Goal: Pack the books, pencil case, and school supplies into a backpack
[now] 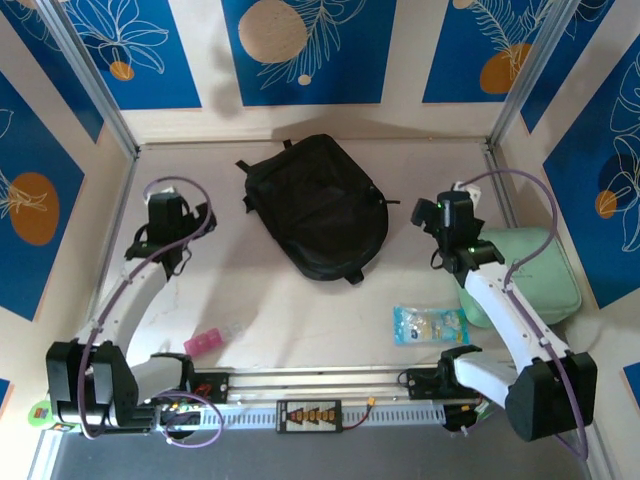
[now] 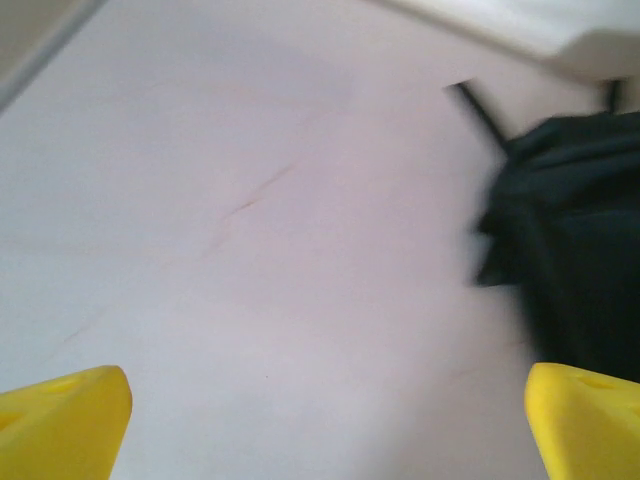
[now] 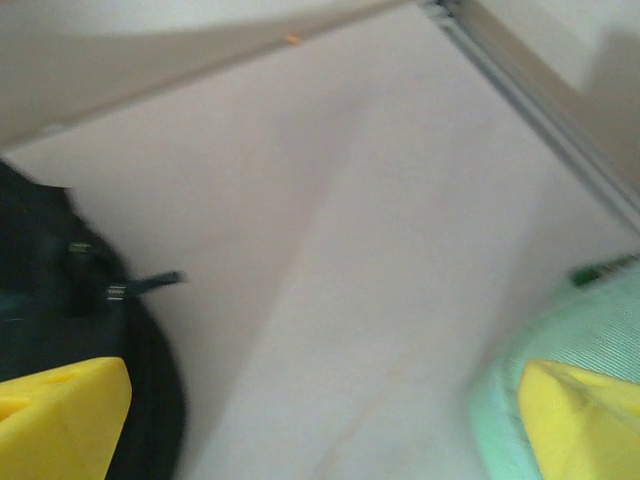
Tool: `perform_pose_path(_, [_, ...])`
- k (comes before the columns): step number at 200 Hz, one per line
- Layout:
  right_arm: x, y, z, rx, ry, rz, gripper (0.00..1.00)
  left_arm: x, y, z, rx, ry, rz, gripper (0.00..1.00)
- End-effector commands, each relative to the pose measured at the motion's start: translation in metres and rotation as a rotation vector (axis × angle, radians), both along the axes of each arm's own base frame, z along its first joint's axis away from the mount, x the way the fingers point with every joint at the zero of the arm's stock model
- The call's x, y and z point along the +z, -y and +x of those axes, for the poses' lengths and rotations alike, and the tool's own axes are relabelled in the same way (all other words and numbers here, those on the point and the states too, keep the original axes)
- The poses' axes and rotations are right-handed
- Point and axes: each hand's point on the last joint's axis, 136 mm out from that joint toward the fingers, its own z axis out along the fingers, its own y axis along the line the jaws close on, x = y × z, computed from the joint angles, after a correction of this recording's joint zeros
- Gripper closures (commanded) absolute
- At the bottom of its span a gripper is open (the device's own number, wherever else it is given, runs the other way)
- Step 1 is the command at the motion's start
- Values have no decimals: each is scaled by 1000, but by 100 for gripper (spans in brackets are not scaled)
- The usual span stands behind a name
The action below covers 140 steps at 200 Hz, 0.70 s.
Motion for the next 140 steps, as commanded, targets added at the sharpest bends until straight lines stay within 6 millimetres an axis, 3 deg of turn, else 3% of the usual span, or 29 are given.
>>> perform_pose_path(1, [-6, 23, -4, -66, 65, -34, 1, -5, -46, -16, 184, 34, 108, 0])
perform_pose_path(33, [-28, 18, -5, 10, 115, -57, 1, -22, -65, -31, 255, 48, 141, 0])
perform_pose_path(62, [-47, 10, -1, 74, 135, -66, 1, -27, -71, -36, 251, 144, 217, 0])
perform_pose_path(89, [-60, -3, 10, 164, 149, -104, 1, -29, -58, -25, 152, 275, 224, 0])
perform_pose_path(140, [-72, -26, 26, 310, 188, -162, 1, -37, -31, -1, -57, 346, 266, 0])
